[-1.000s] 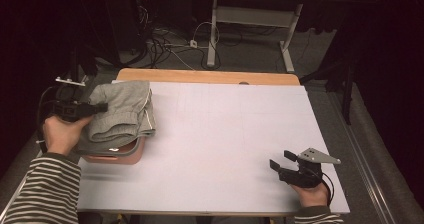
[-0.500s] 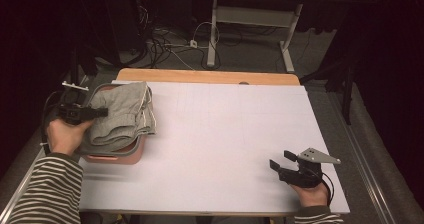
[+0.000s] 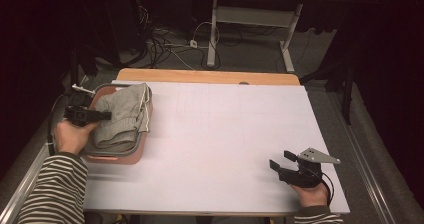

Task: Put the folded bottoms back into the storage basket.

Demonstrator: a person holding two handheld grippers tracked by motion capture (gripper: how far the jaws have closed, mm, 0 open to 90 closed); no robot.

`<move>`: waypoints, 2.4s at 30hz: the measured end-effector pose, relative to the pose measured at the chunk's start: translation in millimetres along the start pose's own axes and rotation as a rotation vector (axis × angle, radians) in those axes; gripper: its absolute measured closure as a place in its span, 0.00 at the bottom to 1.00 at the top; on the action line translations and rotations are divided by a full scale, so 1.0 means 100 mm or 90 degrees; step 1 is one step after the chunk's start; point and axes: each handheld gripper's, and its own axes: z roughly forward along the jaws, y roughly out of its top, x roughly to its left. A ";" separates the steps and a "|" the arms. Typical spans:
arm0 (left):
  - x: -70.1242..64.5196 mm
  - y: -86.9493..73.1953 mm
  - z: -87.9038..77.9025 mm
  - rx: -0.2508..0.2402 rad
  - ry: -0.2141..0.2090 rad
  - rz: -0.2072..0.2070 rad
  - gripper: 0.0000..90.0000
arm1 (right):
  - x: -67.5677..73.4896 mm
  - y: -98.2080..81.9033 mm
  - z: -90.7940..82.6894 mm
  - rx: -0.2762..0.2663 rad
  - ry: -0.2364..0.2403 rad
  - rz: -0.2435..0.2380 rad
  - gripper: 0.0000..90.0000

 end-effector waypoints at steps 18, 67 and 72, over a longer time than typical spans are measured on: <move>0.01 0.01 0.24 0.066 0.030 0.002 0.74 | 0.01 0.00 0.01 0.004 0.000 -0.002 0.34; -0.11 0.19 -0.14 -0.084 0.083 -0.013 0.56 | 0.02 0.00 0.04 0.010 0.007 -0.008 0.35; -0.13 0.19 -0.24 -0.101 0.051 -0.009 0.67 | 0.03 0.00 0.03 0.010 0.008 -0.008 0.35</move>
